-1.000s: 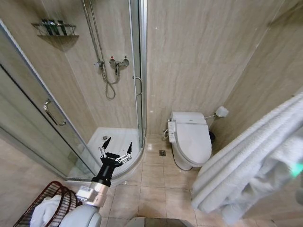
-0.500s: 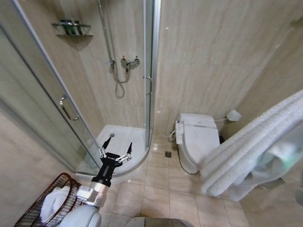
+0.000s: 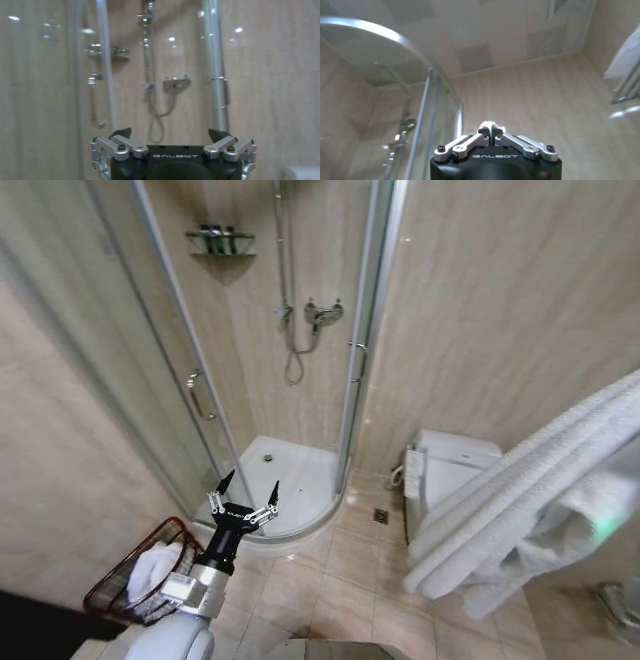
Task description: Discard the used towel into the hamper.
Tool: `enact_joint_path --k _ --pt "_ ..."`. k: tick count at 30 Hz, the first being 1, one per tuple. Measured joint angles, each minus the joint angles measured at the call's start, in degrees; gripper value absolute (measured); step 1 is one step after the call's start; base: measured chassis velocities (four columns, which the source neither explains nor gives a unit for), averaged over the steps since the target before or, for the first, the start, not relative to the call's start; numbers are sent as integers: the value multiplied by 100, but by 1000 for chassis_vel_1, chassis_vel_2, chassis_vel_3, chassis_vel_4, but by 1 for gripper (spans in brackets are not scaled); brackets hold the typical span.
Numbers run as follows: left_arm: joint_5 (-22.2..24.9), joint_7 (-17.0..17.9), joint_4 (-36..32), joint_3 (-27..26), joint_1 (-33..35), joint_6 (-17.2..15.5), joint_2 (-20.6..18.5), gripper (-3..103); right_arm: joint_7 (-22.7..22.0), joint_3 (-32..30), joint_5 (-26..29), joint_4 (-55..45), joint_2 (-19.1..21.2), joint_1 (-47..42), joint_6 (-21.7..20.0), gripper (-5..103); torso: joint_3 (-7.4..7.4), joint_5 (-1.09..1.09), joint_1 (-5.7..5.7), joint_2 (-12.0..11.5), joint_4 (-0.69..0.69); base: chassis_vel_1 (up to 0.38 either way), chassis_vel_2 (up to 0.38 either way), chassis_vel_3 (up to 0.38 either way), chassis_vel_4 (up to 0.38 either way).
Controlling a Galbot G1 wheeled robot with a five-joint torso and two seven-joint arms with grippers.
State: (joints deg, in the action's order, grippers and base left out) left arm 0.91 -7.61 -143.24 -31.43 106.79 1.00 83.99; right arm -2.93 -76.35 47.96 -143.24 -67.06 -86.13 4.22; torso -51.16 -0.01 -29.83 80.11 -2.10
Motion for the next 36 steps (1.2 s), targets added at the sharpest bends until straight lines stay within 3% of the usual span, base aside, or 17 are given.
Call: enact_joint_path --k 36 --pt "0 0 0 0 0 0 0 100 -16 -108 90 0 12 -84 145 1 6 2 4 -11 2 95 99 102 100"
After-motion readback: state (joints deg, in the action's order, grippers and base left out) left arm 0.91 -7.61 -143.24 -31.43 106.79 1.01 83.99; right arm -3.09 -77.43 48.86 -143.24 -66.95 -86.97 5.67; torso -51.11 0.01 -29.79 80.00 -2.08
